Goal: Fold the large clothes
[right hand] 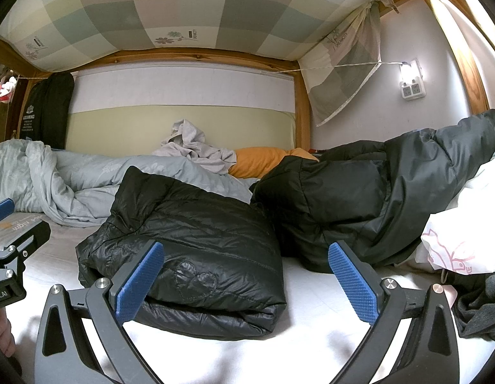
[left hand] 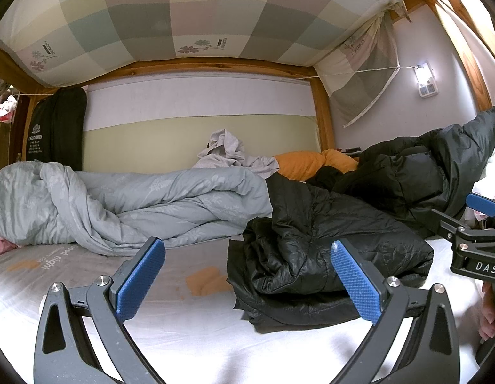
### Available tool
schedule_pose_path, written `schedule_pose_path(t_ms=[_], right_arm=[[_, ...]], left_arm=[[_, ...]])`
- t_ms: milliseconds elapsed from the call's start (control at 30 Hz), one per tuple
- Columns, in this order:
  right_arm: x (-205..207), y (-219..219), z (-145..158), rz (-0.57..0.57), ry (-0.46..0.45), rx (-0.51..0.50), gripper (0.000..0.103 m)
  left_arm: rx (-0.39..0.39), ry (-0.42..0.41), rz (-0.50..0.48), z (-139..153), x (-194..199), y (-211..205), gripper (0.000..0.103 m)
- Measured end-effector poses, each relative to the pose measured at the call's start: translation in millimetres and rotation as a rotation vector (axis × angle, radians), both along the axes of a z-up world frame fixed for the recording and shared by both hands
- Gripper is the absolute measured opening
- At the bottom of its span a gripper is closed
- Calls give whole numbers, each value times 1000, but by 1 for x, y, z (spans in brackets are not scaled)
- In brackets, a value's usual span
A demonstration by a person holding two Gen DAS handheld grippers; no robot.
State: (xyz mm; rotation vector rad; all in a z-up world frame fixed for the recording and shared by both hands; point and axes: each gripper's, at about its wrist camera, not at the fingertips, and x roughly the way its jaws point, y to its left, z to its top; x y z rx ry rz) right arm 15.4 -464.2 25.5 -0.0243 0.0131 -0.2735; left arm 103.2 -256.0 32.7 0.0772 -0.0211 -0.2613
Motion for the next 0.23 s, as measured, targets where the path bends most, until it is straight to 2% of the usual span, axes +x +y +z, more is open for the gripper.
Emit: schedule_pose_path(t_ms=[233], right_arm=[[0,1,0,-1,0,0,103]], left_arm=[[1,0,0,0,0,0,103]])
